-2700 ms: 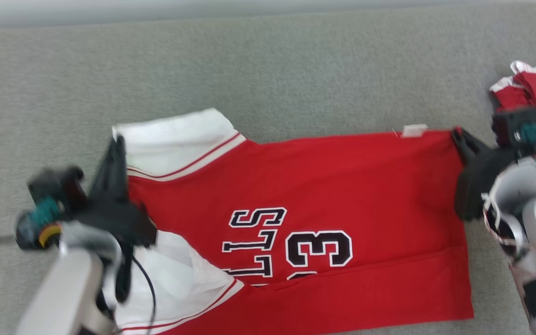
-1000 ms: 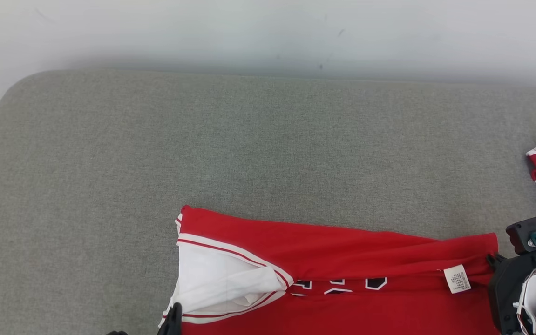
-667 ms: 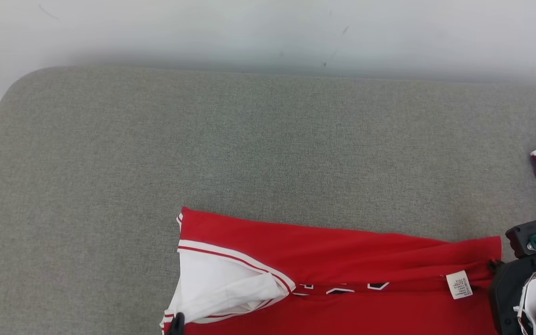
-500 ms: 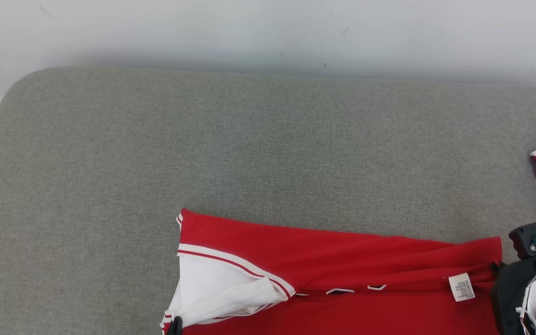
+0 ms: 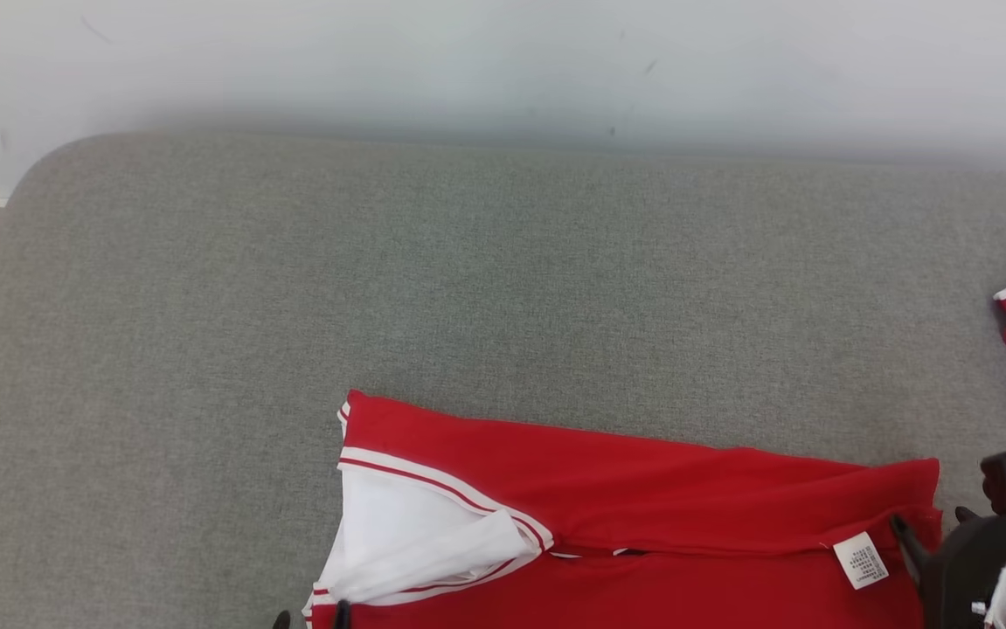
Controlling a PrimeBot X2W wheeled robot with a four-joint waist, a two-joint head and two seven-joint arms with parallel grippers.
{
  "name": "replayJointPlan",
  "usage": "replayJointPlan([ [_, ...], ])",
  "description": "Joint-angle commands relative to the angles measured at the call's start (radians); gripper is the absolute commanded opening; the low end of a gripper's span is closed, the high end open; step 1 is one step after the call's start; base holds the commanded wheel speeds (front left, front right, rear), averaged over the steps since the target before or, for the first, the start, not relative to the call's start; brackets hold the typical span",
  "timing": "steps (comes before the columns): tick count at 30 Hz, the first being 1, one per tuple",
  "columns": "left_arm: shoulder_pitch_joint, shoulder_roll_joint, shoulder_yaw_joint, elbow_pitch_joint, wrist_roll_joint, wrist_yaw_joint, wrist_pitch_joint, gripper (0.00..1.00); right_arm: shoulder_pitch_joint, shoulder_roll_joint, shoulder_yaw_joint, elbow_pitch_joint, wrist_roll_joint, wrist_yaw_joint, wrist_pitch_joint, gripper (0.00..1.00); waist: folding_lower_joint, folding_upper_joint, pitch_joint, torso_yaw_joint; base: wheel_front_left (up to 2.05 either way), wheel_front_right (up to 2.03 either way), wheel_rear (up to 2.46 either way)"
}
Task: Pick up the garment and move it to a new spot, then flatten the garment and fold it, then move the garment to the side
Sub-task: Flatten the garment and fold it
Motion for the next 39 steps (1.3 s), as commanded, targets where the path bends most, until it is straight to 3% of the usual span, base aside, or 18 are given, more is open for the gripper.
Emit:
replayJointPlan([
  [1, 0.003, 0.011, 0.001, 0.012, 0.016, -0.001, -0.011, 1.0, 0.028, 0.024, -0.023, -0.026, -0.011, -0.003, -0.007, 1.0, 0.0, -0.0001, -0.008, 0.001, 0.0, 0.0, 0.0],
  [8, 0.014, 0.043, 0.051, -0.002, 0.056, 0.003, -0.062, 1.0, 0.096, 0.12, -0.103, -0.117, -0.027, -0.003, -0.044, 1.0, 0.0, -0.0001, -0.031, 0.002, 0.0, 0.0, 0.0],
  [12, 0.011, 0.033, 0.15, -0.124, 0.142, -0.002, -0.072, 1.0, 0.123, 0.189, -0.137, -0.141, -0.018, -0.003, -0.095, 1.0, 0.0, -0.0001, -0.05, 0.004, 0.0, 0.0, 0.0],
  [18, 0.073, -0.033, 0.317, -0.321, 0.288, -0.074, -0.071, 1.0, 0.138, 0.274, -0.223, -0.115, 0.006, -0.003, -0.199, 1.0, 0.0, -0.0001, -0.086, -0.001, 0.0, 0.0, 0.0],
  [30, 0.13, -0.132, 0.434, -0.382, 0.386, -0.193, -0.071, 1.0, 0.061, 0.281, -0.239, 0.085, 0.011, -0.003, -0.257, 1.0, 0.0, -0.0001, -0.092, -0.016, 0.0, 0.0, 0.0],
  [39, 0.122, -0.168, 0.464, -0.363, 0.397, -0.228, -0.072, 1.0, -0.012, 0.281, -0.234, 0.2, -0.03, -0.003, -0.229, 1.0, 0.0, -0.0001, -0.065, -0.005, 0.0, 0.0, 0.0],
])
